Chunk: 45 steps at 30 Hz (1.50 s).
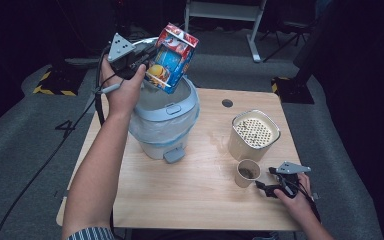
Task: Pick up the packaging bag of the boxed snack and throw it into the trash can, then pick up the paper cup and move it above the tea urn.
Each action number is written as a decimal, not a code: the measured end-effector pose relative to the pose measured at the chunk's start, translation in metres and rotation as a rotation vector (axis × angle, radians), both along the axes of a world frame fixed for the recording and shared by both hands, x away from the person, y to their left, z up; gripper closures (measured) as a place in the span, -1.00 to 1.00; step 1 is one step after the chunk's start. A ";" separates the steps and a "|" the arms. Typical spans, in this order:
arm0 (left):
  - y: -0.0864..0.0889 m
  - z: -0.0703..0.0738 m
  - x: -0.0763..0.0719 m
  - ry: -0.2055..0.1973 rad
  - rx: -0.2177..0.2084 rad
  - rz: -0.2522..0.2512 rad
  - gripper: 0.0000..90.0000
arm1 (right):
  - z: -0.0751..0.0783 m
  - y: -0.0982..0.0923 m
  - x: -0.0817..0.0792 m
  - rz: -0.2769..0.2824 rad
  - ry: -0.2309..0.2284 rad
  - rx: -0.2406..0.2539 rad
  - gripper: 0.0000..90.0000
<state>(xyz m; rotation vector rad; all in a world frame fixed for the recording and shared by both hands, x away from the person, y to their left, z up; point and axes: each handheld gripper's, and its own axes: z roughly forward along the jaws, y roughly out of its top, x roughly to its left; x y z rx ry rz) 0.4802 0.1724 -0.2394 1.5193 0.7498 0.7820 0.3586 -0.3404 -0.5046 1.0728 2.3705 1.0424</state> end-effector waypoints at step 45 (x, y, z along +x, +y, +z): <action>-0.016 -0.072 -0.129 0.166 0.192 -0.387 -0.07 | 0.005 -0.001 -0.013 0.057 0.005 -0.039 -0.54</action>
